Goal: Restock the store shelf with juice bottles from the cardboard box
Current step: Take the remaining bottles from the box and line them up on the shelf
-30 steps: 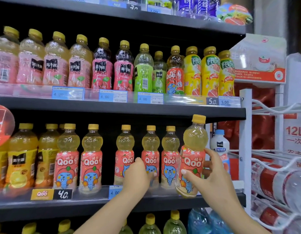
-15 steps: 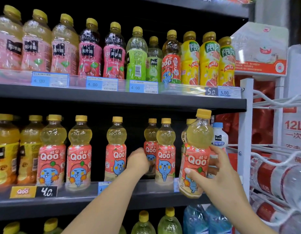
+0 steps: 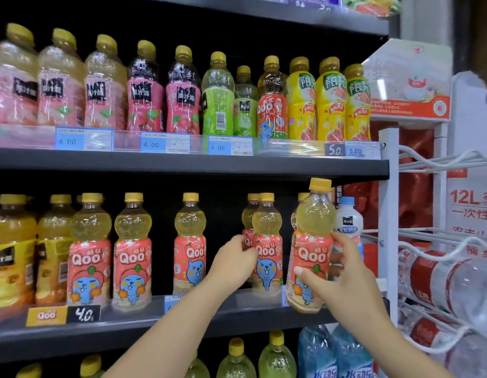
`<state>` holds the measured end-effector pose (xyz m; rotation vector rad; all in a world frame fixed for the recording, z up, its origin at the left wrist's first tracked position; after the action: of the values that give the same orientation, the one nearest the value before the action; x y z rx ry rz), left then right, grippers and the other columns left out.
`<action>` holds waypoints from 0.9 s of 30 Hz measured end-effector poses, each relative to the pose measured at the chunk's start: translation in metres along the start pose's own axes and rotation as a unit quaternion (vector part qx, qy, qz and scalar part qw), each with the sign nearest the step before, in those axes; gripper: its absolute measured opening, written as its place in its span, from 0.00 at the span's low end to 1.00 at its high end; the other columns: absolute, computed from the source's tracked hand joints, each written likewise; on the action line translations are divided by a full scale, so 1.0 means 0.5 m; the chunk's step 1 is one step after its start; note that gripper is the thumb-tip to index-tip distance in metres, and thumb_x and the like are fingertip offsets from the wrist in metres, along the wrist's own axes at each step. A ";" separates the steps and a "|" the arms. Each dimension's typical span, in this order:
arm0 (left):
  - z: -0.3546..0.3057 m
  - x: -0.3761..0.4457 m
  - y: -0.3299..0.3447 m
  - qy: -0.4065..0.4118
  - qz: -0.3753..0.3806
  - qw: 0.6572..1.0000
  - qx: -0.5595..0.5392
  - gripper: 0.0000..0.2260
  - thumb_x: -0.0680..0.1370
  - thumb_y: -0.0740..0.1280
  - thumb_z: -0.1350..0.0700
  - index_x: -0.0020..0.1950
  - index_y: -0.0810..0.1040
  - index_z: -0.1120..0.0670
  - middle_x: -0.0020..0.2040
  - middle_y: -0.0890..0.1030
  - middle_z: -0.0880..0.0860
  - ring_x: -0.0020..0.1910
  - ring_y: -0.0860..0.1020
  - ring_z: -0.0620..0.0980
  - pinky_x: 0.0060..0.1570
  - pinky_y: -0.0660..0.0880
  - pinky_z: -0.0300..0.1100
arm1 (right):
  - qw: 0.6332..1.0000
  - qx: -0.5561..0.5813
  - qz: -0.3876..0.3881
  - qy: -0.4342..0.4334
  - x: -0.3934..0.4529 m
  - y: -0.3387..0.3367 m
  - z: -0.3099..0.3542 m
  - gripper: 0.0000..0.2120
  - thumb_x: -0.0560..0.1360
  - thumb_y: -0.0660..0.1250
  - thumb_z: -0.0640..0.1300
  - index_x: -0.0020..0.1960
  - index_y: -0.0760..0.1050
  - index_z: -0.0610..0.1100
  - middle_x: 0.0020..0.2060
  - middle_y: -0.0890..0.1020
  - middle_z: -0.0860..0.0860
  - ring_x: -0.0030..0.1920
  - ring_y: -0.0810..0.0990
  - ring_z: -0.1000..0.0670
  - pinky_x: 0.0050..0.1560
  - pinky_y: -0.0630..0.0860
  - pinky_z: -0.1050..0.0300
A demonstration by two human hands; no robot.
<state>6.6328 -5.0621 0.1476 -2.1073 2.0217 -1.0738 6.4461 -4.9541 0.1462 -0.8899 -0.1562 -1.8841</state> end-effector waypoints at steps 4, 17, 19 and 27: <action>-0.008 -0.029 0.025 0.023 -0.008 0.996 0.082 0.19 0.71 0.71 0.42 0.57 0.71 0.46 0.51 0.79 0.43 0.50 0.78 0.43 0.50 0.76 0.40 | 1.000 -0.005 -0.007 -0.002 0.002 0.002 0.005 0.37 0.66 0.77 0.50 0.69 0.60 0.56 0.46 0.72 0.68 0.46 0.75 0.66 0.37 0.70 0.71; 0.035 0.015 0.030 -0.028 -0.050 0.990 0.127 0.24 0.69 0.72 0.40 0.59 0.71 0.50 0.53 0.80 0.48 0.52 0.79 0.50 0.51 0.78 0.47 | 1.000 -0.025 -0.001 -0.010 0.027 0.039 0.010 0.37 0.66 0.77 0.52 0.68 0.60 0.56 0.52 0.76 0.58 0.51 0.79 0.56 0.43 0.77 0.64; 0.014 0.025 0.029 -0.032 -0.080 0.983 0.163 0.25 0.69 0.71 0.40 0.59 0.70 0.52 0.52 0.79 0.50 0.51 0.80 0.52 0.48 0.78 0.47 | 1.000 -0.020 -0.005 -0.017 0.026 0.038 0.012 0.36 0.66 0.76 0.53 0.67 0.60 0.59 0.49 0.75 0.62 0.50 0.78 0.60 0.42 0.76 0.65; 0.035 0.048 0.020 -0.065 -0.093 0.974 0.197 0.26 0.71 0.72 0.43 0.60 0.67 0.56 0.55 0.78 0.55 0.54 0.79 0.57 0.50 0.77 0.50 | 0.999 -0.023 -0.013 -0.027 0.033 0.035 0.017 0.33 0.67 0.76 0.51 0.65 0.61 0.59 0.46 0.75 0.65 0.46 0.78 0.62 0.41 0.76 0.64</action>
<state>6.6306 -5.0927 0.1404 -2.1148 1.4329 -1.2055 6.4612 -4.9707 0.1585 -0.9759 -0.1577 -1.8948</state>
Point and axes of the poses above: each hand's wrist, its own x-axis towards the middle knuckle, its own y-axis out of the palm, z = x × y, the point moved 8 cm from there along x, towards the middle knuckle
